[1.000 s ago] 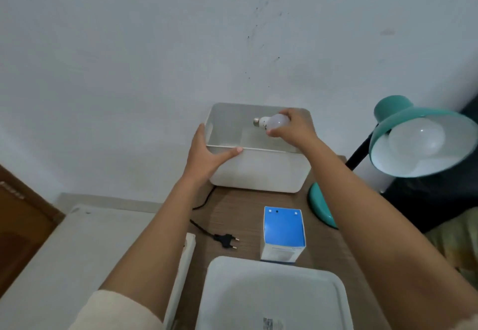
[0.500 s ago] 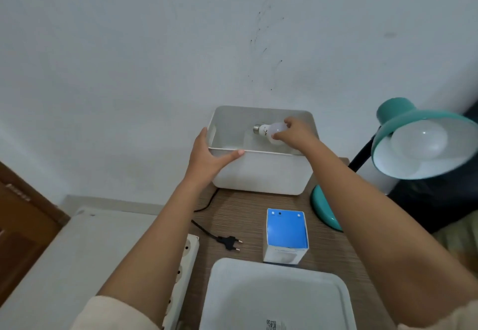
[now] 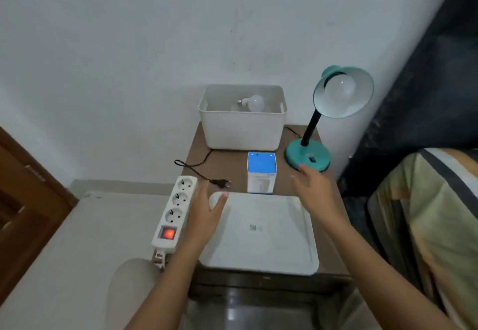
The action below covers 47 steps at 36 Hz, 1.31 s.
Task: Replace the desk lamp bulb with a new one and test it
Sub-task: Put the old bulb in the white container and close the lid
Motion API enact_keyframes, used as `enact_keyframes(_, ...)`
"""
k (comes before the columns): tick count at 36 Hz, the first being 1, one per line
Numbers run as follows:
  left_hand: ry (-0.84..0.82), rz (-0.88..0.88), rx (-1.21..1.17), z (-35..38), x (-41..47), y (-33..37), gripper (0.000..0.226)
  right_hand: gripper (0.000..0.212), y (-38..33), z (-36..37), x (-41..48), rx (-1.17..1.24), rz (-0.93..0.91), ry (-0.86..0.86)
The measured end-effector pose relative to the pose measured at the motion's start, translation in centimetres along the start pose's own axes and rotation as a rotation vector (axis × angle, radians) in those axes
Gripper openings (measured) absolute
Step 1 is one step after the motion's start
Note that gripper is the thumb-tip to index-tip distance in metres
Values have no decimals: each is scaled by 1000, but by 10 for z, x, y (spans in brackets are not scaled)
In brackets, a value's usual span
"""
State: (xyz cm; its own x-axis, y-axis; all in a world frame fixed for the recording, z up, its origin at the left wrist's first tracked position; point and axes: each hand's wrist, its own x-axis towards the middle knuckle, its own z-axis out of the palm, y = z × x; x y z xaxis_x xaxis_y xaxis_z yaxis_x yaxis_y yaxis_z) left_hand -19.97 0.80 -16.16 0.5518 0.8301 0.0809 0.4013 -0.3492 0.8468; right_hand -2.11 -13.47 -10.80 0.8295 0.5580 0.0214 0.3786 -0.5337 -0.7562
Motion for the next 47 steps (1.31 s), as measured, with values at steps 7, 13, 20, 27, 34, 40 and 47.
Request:
enact_keyframes(7, -65, -121, 148, 10, -41, -36, 59, 38, 70, 21, -60, -59, 109, -28)
enact_keyframes(13, -75, -67, 295, 17, -47, -45, 65, 50, 82, 35, -74, -58, 86, -3)
enact_keyframes(20, -37, -68, 305, 24, -46, -48, 61, 53, 81, 49, -77, -15, 104, 61)
enact_keyframes(27, -51, -134, 57, 12, -54, -43, 62, 55, 78, 43, -88, 127, 143, 82)
enact_keyframes(34, -19, -60, -41, -7, -61, -21, 63, 55, 65, 34, -107, 190, 124, 156)
enact_keyframes(40, 45, -22, -69, -28, -50, 9, 62, 56, 28, 12, -96, 251, 58, 209)
enact_keyframes(47, 101, -7, -62, -50, 10, 50, 61, 55, -31, -17, -38, 258, -31, 208)
